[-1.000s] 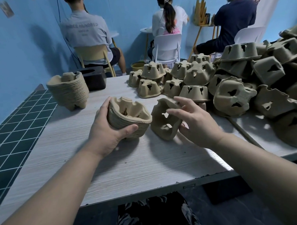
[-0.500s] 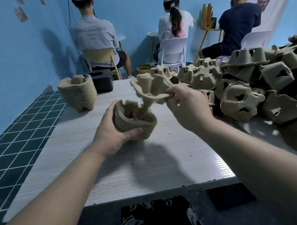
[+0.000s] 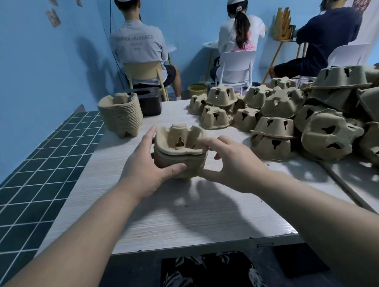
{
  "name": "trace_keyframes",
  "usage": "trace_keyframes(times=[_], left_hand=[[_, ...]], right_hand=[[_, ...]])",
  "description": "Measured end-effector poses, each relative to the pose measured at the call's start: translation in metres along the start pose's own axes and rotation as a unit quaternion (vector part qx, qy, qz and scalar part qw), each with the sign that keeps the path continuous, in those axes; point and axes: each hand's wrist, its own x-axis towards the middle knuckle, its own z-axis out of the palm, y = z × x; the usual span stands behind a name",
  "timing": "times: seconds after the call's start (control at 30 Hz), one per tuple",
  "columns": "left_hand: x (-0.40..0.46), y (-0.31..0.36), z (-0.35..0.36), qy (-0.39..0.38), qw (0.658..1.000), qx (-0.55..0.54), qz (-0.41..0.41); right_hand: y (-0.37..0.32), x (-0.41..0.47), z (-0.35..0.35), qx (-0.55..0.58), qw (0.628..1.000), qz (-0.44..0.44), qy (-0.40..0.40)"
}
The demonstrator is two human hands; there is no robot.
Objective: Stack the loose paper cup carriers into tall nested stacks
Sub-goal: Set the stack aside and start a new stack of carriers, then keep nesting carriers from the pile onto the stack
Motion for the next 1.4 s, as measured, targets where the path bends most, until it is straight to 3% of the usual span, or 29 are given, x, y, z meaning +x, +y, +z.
trace_keyframes(times=[0.23,0.57,0.77,0.97,1.2,1.4], left_hand=[[-0.008,-0.004,-0.017,-0.021,0.992,0.126,0.017],[0.051,0.010,-0.089,0.079,0.995,0.044,0.051],[0.115,0.004,-0.146,0.118,0.989,0.082,0.039],[0.167,-0.037,-0.159,0.110,0.989,0.100,0.019],[0.169,-0.084,-0.139,0.079,0.988,0.130,0.007],[0.171,-0.094,-0.138,0.079,0.986,0.147,-0.007]], right_hand=[[-0.012,0.007,0.030,0.023,0.999,0.017,-0.029],[-0.054,0.107,0.005,0.087,0.993,-0.028,0.077],[-0.082,0.204,0.006,0.055,0.993,-0.045,0.097],[-0.081,0.260,0.043,0.050,0.996,-0.021,0.065],[-0.067,0.252,0.078,0.055,0.998,-0.005,0.005],[-0.071,0.255,0.091,0.065,0.998,0.005,0.005]])
